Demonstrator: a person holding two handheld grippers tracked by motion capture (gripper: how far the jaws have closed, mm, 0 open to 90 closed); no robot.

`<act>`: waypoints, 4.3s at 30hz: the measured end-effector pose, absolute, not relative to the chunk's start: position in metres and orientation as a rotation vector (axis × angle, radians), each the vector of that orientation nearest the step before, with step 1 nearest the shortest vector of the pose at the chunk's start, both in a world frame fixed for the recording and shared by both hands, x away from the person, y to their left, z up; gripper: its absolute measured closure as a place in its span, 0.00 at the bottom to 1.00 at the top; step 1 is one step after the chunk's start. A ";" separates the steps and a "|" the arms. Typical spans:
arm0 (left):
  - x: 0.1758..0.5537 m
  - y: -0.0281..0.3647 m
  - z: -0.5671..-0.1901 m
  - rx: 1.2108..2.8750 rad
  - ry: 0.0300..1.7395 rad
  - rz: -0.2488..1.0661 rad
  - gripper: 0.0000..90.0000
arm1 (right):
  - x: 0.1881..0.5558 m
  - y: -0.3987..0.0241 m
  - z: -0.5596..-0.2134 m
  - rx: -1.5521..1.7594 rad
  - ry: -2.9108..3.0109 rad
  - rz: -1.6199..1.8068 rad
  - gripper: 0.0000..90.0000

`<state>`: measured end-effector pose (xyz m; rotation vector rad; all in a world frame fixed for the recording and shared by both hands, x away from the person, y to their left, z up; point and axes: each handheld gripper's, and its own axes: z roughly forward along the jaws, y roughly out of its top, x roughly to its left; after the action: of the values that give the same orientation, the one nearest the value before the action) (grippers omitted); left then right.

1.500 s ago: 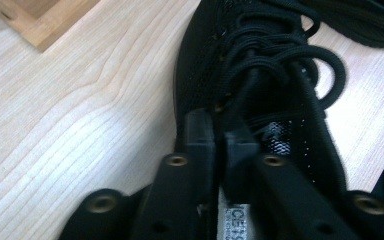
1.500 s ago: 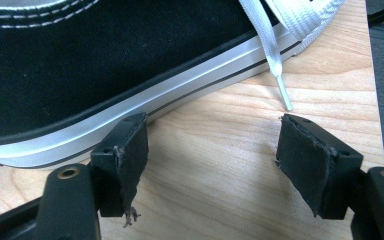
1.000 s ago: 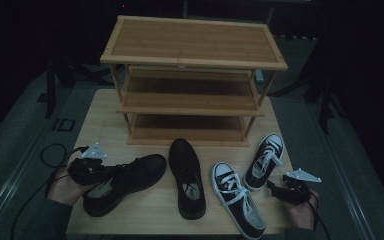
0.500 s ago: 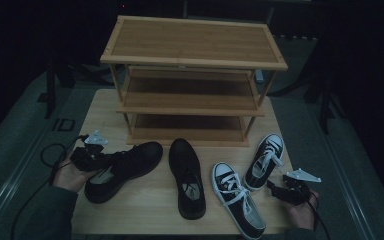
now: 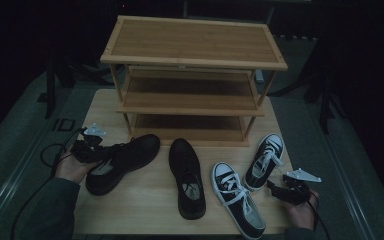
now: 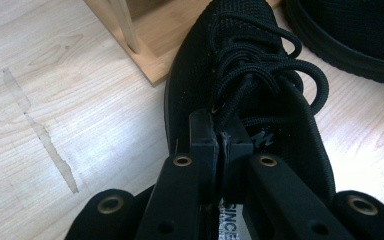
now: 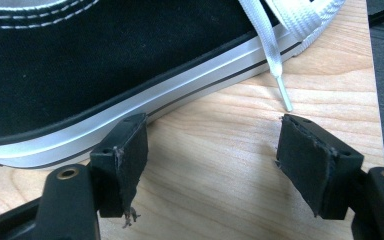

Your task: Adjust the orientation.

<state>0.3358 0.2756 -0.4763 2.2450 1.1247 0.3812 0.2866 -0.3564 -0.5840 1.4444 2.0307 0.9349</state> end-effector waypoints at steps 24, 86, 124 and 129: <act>0.327 0.279 -0.465 2.213 1.117 0.330 0.57 | 0.286 -0.356 -0.584 1.447 2.027 0.932 0.32; 0.296 0.197 -0.434 2.294 0.821 0.334 0.50 | 0.286 -0.356 -0.584 1.450 2.025 0.931 0.31; 0.299 0.127 -0.450 2.318 0.728 0.239 0.44 | 0.286 -0.356 -0.584 1.450 2.025 0.933 0.31; 0.299 0.121 -0.449 2.314 0.729 0.236 0.45 | 0.286 -0.356 -0.584 1.450 2.025 0.933 0.31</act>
<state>0.2993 0.1211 -0.4494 2.3137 0.7285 0.2363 0.2862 -0.3559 -0.5840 1.4498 2.0253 0.9327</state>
